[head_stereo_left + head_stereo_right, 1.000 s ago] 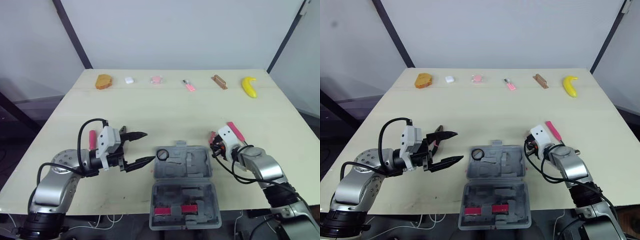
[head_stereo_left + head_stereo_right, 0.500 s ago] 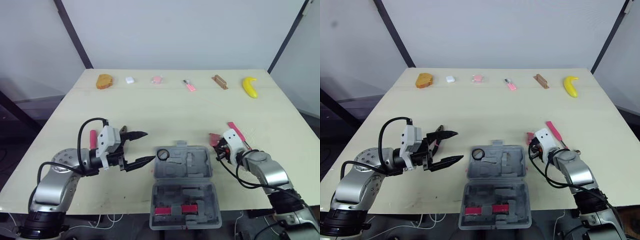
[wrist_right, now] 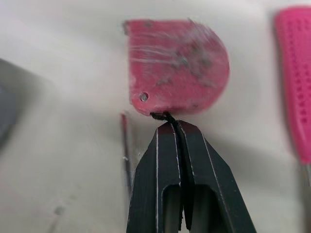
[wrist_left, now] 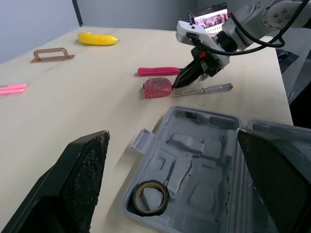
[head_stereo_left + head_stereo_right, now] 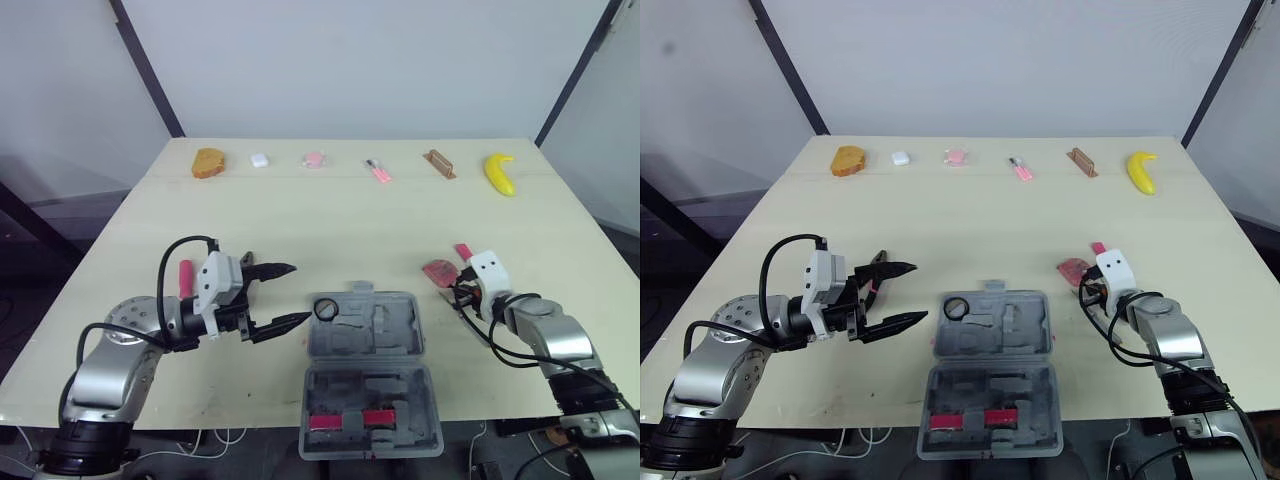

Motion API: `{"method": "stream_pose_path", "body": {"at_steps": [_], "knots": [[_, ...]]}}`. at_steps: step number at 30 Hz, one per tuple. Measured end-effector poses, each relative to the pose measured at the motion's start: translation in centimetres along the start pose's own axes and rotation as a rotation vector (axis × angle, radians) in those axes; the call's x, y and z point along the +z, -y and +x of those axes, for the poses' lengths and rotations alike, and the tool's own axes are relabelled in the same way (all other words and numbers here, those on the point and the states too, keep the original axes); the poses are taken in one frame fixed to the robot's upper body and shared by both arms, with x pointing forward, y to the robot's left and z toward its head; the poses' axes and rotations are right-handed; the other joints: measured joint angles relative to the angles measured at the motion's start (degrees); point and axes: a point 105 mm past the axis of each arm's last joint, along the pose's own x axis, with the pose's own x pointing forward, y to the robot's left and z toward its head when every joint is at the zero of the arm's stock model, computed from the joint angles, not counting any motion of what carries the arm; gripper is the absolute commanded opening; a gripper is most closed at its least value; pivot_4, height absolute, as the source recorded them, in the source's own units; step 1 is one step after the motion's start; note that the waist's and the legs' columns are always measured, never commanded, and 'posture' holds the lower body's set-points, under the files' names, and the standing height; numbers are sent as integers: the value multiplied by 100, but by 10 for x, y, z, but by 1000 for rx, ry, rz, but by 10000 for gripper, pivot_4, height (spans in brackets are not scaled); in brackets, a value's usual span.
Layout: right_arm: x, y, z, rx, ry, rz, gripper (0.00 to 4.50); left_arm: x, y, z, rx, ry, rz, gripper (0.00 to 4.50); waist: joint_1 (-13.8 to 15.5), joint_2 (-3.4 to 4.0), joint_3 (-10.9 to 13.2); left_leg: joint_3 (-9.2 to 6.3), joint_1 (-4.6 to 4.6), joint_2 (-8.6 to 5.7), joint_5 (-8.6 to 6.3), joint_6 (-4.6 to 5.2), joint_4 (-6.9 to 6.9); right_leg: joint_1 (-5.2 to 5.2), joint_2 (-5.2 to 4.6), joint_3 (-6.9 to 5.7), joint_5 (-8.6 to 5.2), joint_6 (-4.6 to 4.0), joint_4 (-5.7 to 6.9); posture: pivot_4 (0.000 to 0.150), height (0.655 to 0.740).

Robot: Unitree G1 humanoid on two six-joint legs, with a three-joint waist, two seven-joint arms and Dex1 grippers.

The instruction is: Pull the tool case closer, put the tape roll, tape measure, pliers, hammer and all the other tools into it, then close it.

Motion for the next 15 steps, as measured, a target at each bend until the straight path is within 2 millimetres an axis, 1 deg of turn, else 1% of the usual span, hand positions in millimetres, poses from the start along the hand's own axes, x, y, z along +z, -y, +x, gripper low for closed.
{"method": "stream_pose_path", "body": {"at_steps": [5, 7, 10, 15], "knots": [[-6, 10, -5, -29, -10, -14, 373, -2, -1, -1, 4, -2, -8, 45000, 8, 0, 0, 0, 0, 0, 0, 0, 0, 0, -1, 0, 0, 0, 0, 1500, 7400], [-8, 11, -6, -32, -11, -13, 373, -2, -1, 0, 2, -2, -8, 45000, 8, 0, 0, 0, 0, 0, 0, 0, 0, 0, -1, 0, 0, 0, 0, 1500, 7400], [-19, 21, -20, -53, -27, -4, 373, 3, -1, 3, -24, 8, 9, 45000, 68, 0, 0, -1, -3, -2, 0, 0, 0, 1, -2, -3, 0, 0, -3, 1500, 7400], [-28, 20, -32, -55, -44, 18, 373, 7, 2, 5, -64, 24, 10, 45000, 78, 0, 0, -2, -2, 0, 0, 0, 0, 1, 1, -2, 0, 0, -2, 1500, 7400]]}}
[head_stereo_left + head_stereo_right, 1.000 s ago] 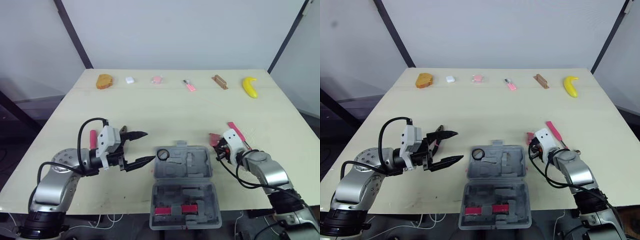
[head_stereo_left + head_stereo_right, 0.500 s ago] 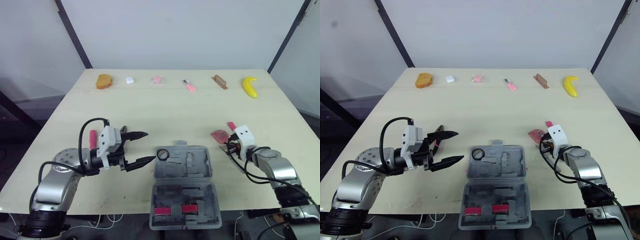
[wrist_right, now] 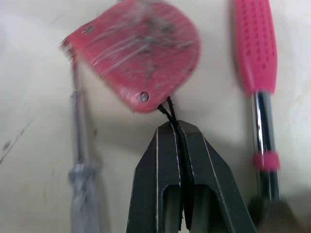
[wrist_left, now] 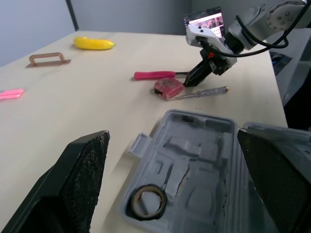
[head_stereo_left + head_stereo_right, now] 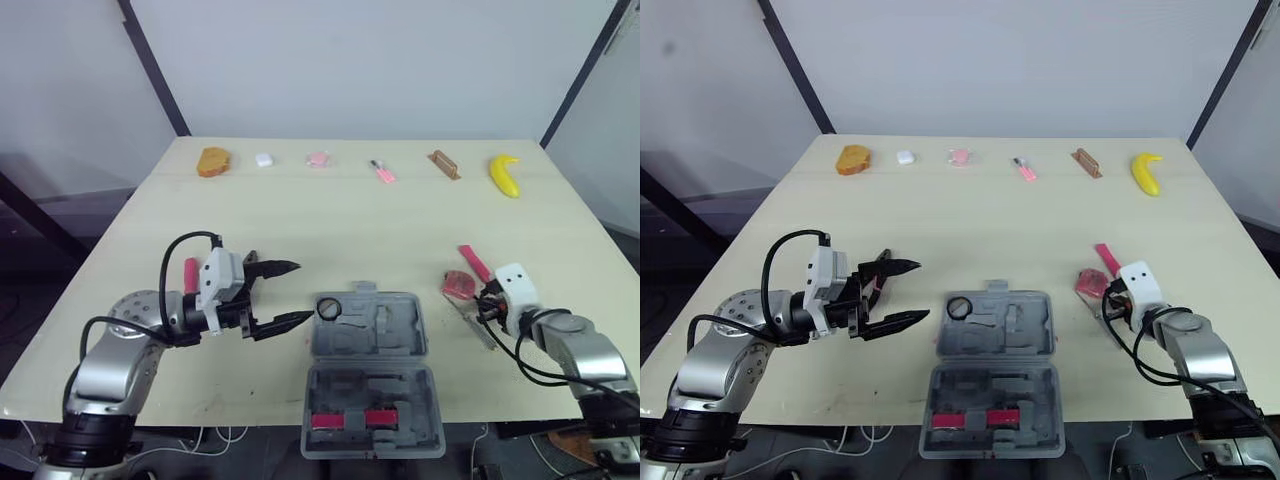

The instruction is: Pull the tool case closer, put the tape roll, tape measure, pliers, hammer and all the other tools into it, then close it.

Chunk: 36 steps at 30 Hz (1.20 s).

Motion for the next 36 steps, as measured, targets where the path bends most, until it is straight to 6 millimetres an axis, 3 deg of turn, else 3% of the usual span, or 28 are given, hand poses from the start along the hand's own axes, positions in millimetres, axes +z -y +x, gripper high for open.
{"method": "stream_pose_path", "body": {"at_steps": [11, 19, 24, 29, 32, 36], "knots": [[-31, 1, -37, -14, -82, 46, 373, 7, 14, 0, -176, 10, 1, 45000, 68, -1, 1, 3, -1, -2, 0, 0, 1, 0, 0, 0, -1, 1, -3, 1500, 7400], [-47, -9, -58, -8, -124, 73, 373, 9, 21, -1, -286, 3, -9, 45000, 63, -1, 1, 2, -1, 0, 0, 0, 1, 0, 4, 1, -1, 1, -3, 1500, 7400], [-39, -9, -55, -29, -92, 74, 373, 6, 20, 1, -295, 1, -16, 45000, 48, -2, 2, 3, 1, 0, 0, 0, 1, 0, 6, 5, -1, 1, -2, 1500, 7400], [-16, -6, -45, -42, -16, 54, 373, 6, 21, 4, -307, 6, -21, 45000, 50, -4, 3, 2, 0, 0, 0, 0, 1, 0, 6, 3, -1, 1, -2, 1500, 7400], [-4, -15, -37, -6, 15, 35, 373, 6, 21, 5, -301, 6, -20, 45000, 47, -4, 3, 2, 0, 1, 0, 0, 1, 0, 8, 3, -1, 1, -2, 1500, 7400], [-2, -31, -27, 48, 12, 33, 373, 5, 20, 5, -289, 5, -23, 45000, 50, -4, 4, 1, -1, 0, 0, 0, 1, 0, 7, 4, -1, 1, -3, 1500, 7400]]}}
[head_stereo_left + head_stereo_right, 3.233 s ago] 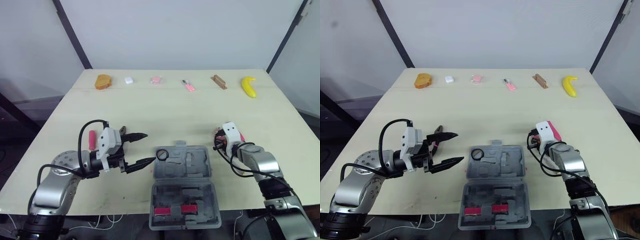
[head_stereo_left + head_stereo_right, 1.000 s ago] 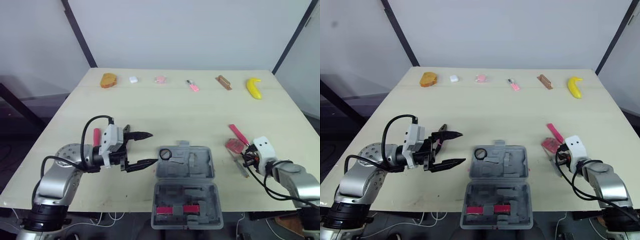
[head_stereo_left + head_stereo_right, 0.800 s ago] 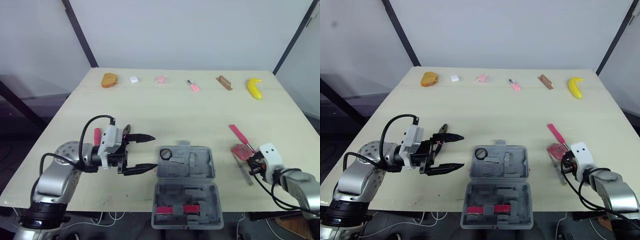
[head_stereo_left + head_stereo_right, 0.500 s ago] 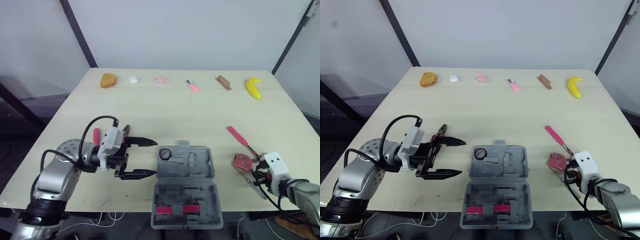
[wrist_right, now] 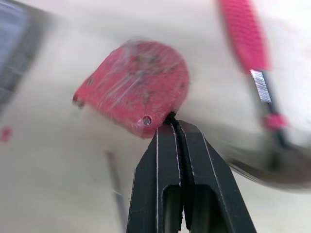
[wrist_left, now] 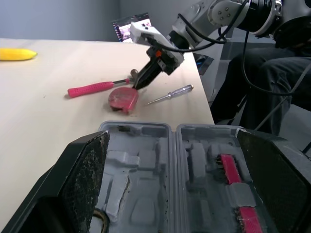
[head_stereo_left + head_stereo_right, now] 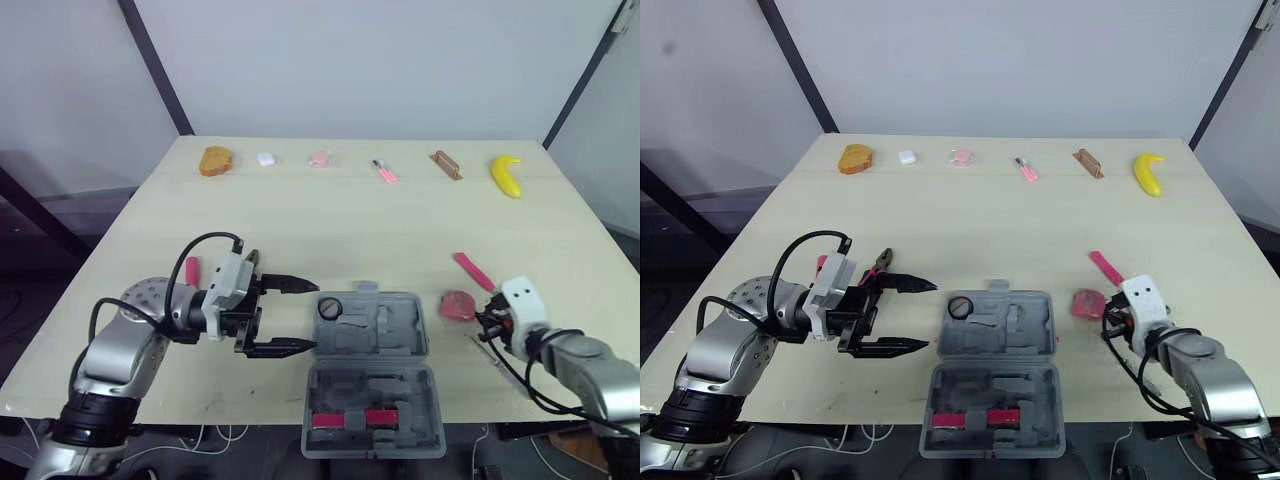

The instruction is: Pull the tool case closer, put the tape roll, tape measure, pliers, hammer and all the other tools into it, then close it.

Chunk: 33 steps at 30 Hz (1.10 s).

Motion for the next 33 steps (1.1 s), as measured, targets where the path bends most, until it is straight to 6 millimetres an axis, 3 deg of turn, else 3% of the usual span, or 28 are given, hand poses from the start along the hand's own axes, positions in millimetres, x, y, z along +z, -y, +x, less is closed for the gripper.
{"method": "stream_pose_path", "body": {"at_steps": [8, 9, 11, 33], "knots": [[-1, -23, 10, 79, -20, -8, 373, -2, 0, -2, 31, -4, -7, 45000, -5, 0, 0, -2, 0, 2, 0, 0, 0, 0, 1, -1, 0, 0, 2, 1500, 7400], [-3, -36, 9, 138, -39, -20, 373, -1, 1, -3, 37, -7, -2, 45000, 2, 1, 1, -1, 0, 2, 0, 0, 0, 0, 0, -1, 0, 0, 1, 1500, 7400], [-4, -37, 8, 145, -42, -25, 373, -1, 1, -5, 44, -10, -1, 45000, 11, 0, 1, -2, -1, 1, 0, 0, 1, 0, -1, -2, 0, 0, 1, 1500, 7400], [-52, -69, -41, 376, -275, -74, 373, 0, 6, -9, 5, -27, 0, 45000, 9, -6, 3, -5, 0, 1, 0, 0, 1, 0, 1, -4, 0, 0, 1, 1500, 7400]]}}
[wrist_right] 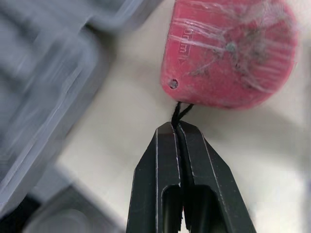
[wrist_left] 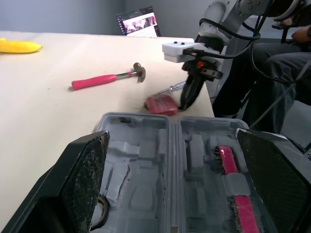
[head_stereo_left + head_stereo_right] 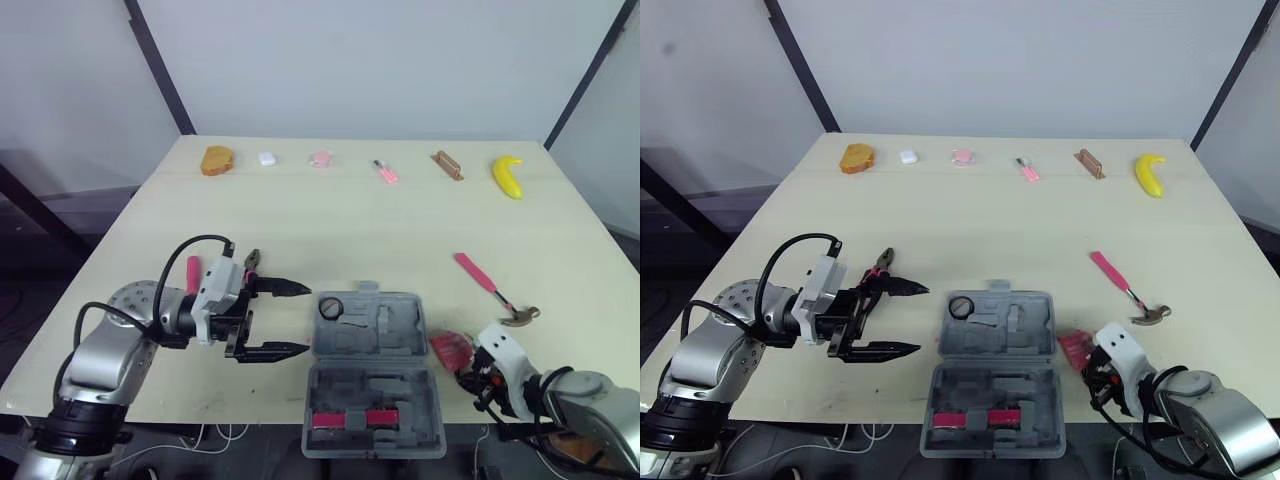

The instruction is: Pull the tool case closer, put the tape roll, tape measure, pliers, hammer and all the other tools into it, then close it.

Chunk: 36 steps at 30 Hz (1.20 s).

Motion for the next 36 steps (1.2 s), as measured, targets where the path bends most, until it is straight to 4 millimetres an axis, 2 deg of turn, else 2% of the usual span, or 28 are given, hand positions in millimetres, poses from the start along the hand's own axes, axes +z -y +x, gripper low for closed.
{"method": "stream_pose_path", "body": {"at_steps": [25, 26, 27, 30, 31, 34, 36], "knots": [[-6, -11, 0, 82, -40, -12, 373, -3, 10, -7, -82, -22, 12, 45000, 3, -1, 1, 0, 0, 0, 0, 0, 1, 0, 0, 0, 0, 0, 0, 1500, 7400], [-7, -11, -1, 85, -43, -17, 5418, -3, 9, -8, -81, -22, 9, 45000, 3, -1, 1, 1, 0, 0, 0, 0, 1, 0, 0, 0, 0, 0, 0, 1500, 7400], [-8, -11, -4, 95, -53, -25, 8199, -3, 10, -8, -81, -22, 12, 45000, 3, -1, 1, 1, 0, 0, 0, 0, 2, 0, -1, 0, 0, 0, -1, 1500, 7400], [-12, -15, -10, 130, -76, -40, 23318, -3, 10, -8, -83, -24, 17, 45000, 9, -3, 1, -1, -1, 0, 0, 0, 2, 1, -1, -1, 0, 0, -1, 1500, 7400], [-13, -18, -12, 150, -81, -47, 29914, -3, 10, -8, -83, -23, 21, 45000, 8, -3, 1, -1, 0, 0, 0, 0, 2, 1, -1, -2, 0, 0, -1, 1500, 7400], [-15, -21, -24, 187, -84, -79, 41747, -5, 12, -10, -84, -28, 12, 45000, 8, -3, 2, 1, 0, 0, 0, 0, 2, 1, -1, 0, 0, 1, -1, 1500, 7400], [-8, -21, -34, 207, -43, -122, 44650, -7, 13, -12, -84, -39, 3, 45000, 6, -10, 5, -1, 0, 1, 0, 0, 2, 2, 0, -5, -1, 1, -2, 1500, 7400]]}}
